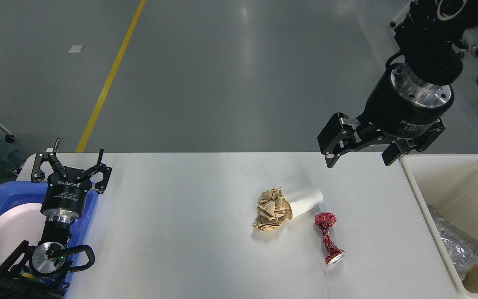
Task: Tidy desktop
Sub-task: 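Move the right gripper over the remaining brown paper and lower it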
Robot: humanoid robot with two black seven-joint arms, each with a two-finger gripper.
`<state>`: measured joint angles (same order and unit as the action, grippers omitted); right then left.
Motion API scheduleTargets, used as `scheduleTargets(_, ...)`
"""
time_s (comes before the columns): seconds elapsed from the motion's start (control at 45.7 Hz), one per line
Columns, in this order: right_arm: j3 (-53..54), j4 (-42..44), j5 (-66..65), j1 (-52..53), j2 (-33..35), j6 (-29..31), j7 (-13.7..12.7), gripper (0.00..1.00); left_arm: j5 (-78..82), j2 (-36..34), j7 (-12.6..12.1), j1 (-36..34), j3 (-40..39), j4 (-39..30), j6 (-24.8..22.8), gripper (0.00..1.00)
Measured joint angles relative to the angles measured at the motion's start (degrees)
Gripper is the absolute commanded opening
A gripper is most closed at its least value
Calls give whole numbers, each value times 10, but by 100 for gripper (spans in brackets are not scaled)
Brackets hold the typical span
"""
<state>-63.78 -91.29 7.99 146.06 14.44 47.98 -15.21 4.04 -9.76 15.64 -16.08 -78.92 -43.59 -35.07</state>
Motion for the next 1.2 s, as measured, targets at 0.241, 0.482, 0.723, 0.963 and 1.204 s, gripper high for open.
scheduleTargets(0.241,0,8,13,-31,-8,-28,0,100,0,0,0,0,0,0,0,96)
scheduleTargets(0.482,23,65,82,-130,-55,-81,1,100,0,0,0,0,0,0,0,96)
scheduleTargets(0.723,56,171,160,-289,-113,-170,1,95,0,0,0,0,0,0,0,96)
scheduleTargets(0.963,79,257,180,-424,-160,-282,1,98,0,0,0,0,0,0,0,96)
scheduleTargets(1.204,90,325,254,-554,-179,-381,1,98,0,0,0,0,0,0,0,96)
